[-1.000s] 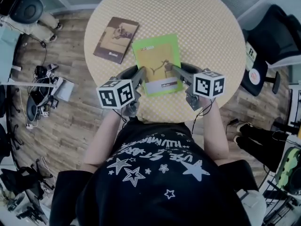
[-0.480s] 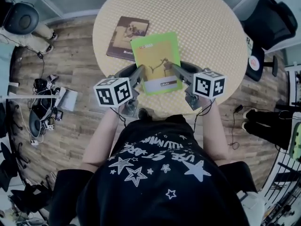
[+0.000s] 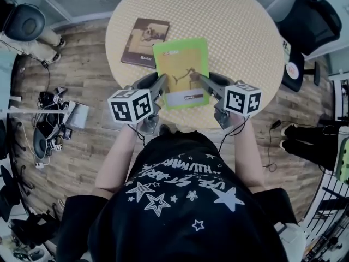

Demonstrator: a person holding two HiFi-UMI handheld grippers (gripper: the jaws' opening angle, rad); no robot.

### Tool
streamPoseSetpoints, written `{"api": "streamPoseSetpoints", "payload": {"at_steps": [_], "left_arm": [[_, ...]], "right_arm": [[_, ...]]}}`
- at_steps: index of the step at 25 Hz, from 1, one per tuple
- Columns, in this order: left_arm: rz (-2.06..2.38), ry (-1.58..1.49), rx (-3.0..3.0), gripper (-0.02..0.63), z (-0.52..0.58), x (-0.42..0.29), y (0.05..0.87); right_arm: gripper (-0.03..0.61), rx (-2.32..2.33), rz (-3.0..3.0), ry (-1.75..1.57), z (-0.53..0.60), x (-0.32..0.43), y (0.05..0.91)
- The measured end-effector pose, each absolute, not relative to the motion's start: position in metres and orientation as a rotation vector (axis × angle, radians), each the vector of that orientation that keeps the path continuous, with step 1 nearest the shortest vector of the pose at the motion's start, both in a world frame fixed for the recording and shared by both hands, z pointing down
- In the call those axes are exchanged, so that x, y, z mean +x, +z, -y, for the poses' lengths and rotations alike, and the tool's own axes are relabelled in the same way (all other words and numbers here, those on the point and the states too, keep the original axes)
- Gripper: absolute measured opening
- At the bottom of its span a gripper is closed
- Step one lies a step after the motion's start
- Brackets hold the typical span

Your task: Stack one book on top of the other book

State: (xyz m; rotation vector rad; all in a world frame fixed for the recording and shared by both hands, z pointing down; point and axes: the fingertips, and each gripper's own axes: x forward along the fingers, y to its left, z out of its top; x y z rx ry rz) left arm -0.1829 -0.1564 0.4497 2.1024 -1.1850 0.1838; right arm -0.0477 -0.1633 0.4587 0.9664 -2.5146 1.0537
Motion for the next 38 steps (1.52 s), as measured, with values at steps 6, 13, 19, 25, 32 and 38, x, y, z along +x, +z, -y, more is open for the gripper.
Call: {"api": "streamPoseSetpoints", "payload": {"at_steps": [6, 13, 19, 25, 32, 38], "left_arm": [[1.248, 0.19, 2.086, 0.123, 0.158, -0.155, 0.439], [1.306, 0.206, 2.057, 0.123, 0.16, -0.146, 0.441], [1.296, 0.215, 2.06, 0.123, 0.17, -0.122, 0.443], [1.236, 0.221, 2.087, 0.123, 0.186, -0.132, 0.444], [1.173, 0.229, 2.119, 0.123, 0.221, -0.18, 0.449], [1.161, 0.238, 2.106, 0.123, 0.258, -0.265, 0.455]], "right_arm": [[0.141, 0.913, 2.546, 1.095, 0.167, -0.02, 0.454], [0.138, 0.858, 2.583, 1.153, 0.175, -0.01, 0.461], [0.138, 0.879, 2.577, 1.153, 0.18, 0.013, 0.465], [0.138, 0.935, 2.572, 1.153, 0.192, 0.004, 0.462], [0.137, 1.007, 2.531, 1.19, 0.209, -0.044, 0.469], [0.137, 1.014, 2.503, 1.252, 0.239, -0.128, 0.481]]}}
